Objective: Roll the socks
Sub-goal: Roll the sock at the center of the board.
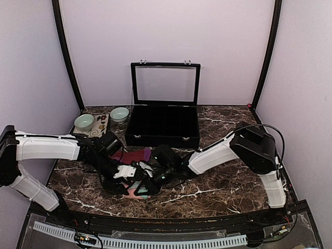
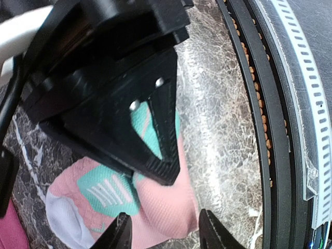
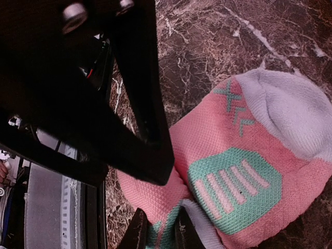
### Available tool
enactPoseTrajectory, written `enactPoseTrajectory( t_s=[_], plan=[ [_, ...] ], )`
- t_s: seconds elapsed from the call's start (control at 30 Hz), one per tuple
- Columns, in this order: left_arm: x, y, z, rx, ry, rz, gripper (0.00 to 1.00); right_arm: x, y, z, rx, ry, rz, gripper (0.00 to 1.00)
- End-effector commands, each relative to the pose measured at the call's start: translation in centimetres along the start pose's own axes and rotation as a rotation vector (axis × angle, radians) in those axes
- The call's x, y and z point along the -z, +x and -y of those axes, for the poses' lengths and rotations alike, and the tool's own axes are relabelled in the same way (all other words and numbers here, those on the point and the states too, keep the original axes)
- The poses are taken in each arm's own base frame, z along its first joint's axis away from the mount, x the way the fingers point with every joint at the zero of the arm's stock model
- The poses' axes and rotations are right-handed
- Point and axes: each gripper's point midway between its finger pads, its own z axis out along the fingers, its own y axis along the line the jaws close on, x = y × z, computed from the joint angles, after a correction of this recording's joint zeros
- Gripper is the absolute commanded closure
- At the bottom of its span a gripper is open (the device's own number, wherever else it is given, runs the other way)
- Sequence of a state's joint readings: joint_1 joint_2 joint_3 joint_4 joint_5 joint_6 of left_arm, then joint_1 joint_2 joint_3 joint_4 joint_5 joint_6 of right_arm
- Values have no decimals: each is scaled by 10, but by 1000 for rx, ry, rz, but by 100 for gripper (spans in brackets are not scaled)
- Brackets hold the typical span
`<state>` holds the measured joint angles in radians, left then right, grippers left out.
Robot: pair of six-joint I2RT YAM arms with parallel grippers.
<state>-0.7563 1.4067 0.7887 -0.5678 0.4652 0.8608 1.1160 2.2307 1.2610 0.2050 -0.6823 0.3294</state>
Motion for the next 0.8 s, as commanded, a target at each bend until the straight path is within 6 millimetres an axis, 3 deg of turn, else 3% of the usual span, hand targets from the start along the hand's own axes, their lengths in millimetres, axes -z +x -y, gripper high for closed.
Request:
enactPoseTrajectory(
  t_s=[0.0, 0.13, 0.37, 0.43, 0.57, 0.63, 0.77],
  plan=[
    [1, -7, 3, -34, -27, 20, 52, 70, 323, 61, -726, 455, -954, 89],
    [-4, -9, 12, -21, -29, 18, 50, 66, 317, 62, -736, 458, -936, 89],
    [-30, 10, 11, -11, -63, -84, 55, 60, 309, 67, -733, 475, -904, 88],
    [-34, 13, 3, -20, -100, -104, 61, 59, 306, 68, -728, 482, -893, 88],
    [-40, 21, -12, -34, -161, -152, 85, 59, 300, 70, -714, 496, -870, 86],
    [-43, 23, -10, -42, -149, -154, 91, 60, 296, 71, -702, 505, -851, 81],
    [-48, 34, -4, -54, -125, -181, 92, 65, 285, 78, -689, 552, -789, 55]
  ],
)
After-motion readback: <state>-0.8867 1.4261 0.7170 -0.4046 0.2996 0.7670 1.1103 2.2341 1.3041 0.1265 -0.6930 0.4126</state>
